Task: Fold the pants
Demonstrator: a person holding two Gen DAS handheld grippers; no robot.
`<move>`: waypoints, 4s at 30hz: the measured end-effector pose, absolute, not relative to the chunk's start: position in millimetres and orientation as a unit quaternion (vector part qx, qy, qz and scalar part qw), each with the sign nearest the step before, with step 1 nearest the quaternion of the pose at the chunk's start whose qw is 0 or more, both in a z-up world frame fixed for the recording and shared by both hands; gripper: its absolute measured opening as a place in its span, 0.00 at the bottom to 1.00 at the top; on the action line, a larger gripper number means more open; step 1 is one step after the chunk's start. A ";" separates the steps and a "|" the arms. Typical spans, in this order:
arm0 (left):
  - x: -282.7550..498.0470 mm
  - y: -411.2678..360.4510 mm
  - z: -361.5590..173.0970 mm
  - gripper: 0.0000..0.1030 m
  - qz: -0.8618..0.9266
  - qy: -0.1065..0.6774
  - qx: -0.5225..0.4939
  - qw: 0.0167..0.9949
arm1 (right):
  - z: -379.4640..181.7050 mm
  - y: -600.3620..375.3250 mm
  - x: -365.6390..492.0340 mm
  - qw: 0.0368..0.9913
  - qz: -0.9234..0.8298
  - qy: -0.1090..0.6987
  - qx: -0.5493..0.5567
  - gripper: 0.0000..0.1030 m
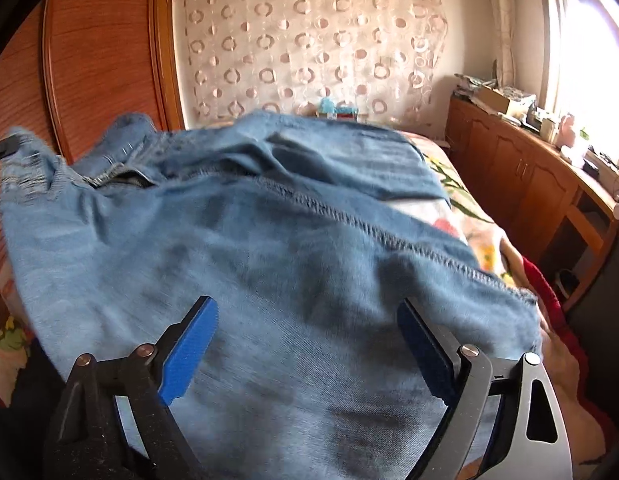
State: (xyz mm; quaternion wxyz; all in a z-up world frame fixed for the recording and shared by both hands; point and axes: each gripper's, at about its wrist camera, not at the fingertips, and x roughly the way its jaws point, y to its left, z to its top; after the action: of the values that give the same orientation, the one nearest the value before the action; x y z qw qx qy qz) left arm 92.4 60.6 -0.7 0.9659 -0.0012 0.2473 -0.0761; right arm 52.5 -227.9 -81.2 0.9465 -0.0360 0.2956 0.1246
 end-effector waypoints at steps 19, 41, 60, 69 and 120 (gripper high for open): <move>181.7 33.1 25.1 0.12 -0.065 0.255 0.020 0.965 | -82.7 -250.5 26.1 0.939 0.182 0.290 -0.026 0.84; 193.6 37.0 31.2 0.12 -0.057 0.252 -0.006 0.966 | -123.5 -285.2 19.5 0.933 0.084 0.345 -0.053 0.59; 190.0 43.2 32.0 0.12 -0.055 0.248 -0.021 0.967 | -116.7 -297.1 19.2 0.941 0.093 0.323 -0.043 0.04; 188.8 45.3 35.2 0.12 -0.051 0.249 -0.025 0.967 | -111.4 -271.9 29.2 0.941 0.156 0.298 -0.041 0.49; 266.7 135.3 18.5 0.12 -0.008 0.229 -0.125 0.965 | -49.0 -222.7 257.5 0.951 0.082 0.160 -0.250 0.03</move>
State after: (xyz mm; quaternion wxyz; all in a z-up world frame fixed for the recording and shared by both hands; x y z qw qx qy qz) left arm 266.7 135.3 18.5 0.9654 -0.1246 0.2288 -0.0078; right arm 257.5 -222.7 -49.0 0.9514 -0.2499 0.1601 0.0818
